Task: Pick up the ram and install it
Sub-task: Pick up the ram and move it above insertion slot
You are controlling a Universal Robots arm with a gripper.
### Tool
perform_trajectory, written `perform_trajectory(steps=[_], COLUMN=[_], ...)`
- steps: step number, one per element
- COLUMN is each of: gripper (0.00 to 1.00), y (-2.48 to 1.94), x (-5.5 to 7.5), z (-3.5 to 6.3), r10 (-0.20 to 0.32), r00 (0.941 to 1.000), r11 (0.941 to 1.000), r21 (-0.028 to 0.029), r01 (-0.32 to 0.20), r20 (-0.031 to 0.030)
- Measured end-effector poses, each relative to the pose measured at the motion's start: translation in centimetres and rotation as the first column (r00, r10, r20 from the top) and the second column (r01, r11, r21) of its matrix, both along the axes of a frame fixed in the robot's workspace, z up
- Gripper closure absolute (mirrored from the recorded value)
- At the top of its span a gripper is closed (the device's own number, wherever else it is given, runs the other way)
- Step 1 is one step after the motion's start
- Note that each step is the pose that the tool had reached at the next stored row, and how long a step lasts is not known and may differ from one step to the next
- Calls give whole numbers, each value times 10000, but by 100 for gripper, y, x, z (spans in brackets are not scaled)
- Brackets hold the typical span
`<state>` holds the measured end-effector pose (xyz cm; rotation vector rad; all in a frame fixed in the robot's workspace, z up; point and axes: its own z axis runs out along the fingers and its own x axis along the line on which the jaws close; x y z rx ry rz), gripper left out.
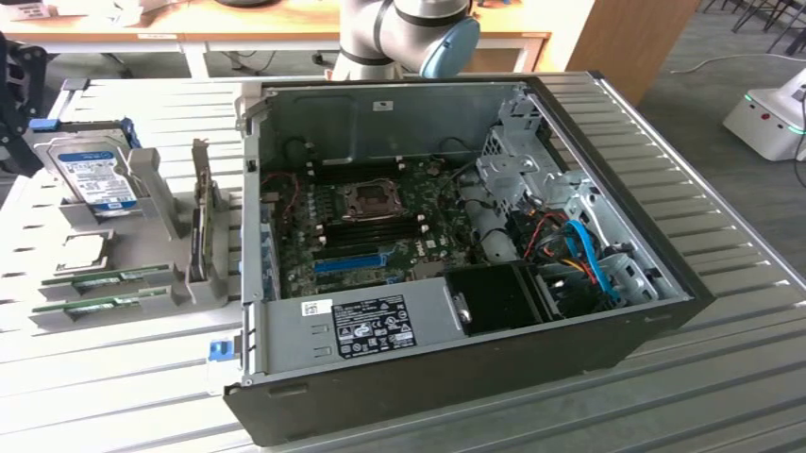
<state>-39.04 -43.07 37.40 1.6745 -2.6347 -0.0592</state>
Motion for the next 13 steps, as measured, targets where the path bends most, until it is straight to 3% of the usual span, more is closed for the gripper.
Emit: perform_trajectory(steps=[4, 7, 13], gripper=[90, 90, 90], y=[0, 0, 0], x=[0, 0, 0], z=[-6, -10, -19], r10=[735, 1272, 2343], r00=[9973, 9919, 9722], r11=[9973, 9919, 9722], r21=[1, 1, -4], r01=[-735, -1272, -2343], r20=[1, 1, 0])
